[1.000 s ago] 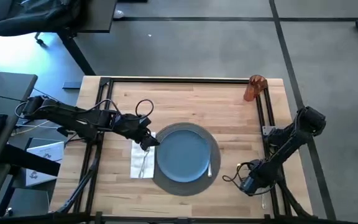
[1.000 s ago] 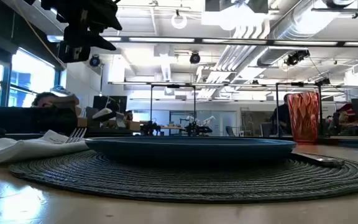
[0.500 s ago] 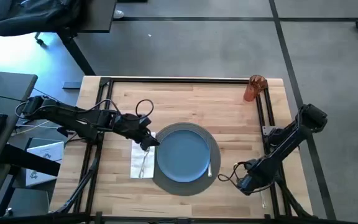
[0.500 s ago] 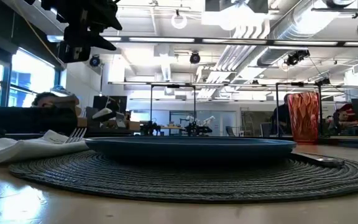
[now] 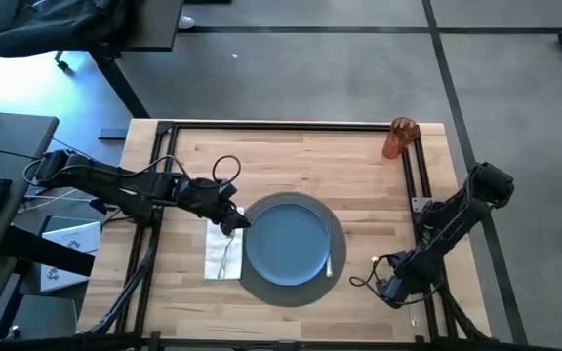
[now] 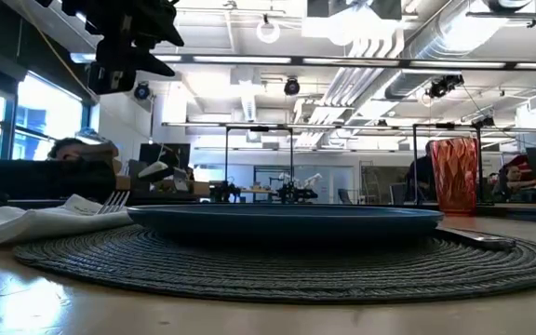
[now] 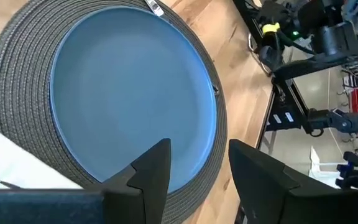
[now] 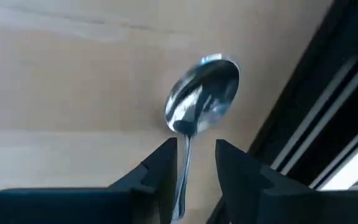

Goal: Set table place
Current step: Put the silver spoon on the table mat to the right side of the silver table knife

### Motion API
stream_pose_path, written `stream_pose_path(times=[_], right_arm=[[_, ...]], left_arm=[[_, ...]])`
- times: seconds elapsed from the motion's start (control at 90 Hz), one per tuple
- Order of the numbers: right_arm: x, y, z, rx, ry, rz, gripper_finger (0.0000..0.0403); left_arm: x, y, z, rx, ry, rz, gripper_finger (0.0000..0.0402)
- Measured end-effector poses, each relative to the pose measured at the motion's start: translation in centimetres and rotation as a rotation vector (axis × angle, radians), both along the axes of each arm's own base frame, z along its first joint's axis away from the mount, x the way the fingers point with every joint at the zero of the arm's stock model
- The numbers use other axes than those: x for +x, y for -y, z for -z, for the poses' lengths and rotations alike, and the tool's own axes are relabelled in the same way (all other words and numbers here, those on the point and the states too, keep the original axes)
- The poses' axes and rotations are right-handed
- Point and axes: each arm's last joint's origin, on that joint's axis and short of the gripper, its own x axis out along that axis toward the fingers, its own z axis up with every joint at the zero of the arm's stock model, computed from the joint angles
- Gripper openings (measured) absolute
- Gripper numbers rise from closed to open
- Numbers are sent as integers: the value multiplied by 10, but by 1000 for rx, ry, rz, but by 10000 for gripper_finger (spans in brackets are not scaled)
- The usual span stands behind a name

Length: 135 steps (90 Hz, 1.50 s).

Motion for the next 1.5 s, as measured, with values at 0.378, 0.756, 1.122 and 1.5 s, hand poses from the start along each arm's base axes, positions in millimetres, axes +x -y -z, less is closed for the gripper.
stream_pose_path(times=[0.378,0.756,1.122,1.5], right_arm=[[12,12,7,-6,57,28,57],[36,22,4,-20,160,136,50],[42,23,-19,-38,247,155,87],[25,18,-2,-43,275,141,98]], left_arm=[[0,0,0,-12,-2,-10,146],[0,0,0,-6,-2,-7,146],[0,0,0,10,2,3,146],[0,1,0,10,1,8,146]])
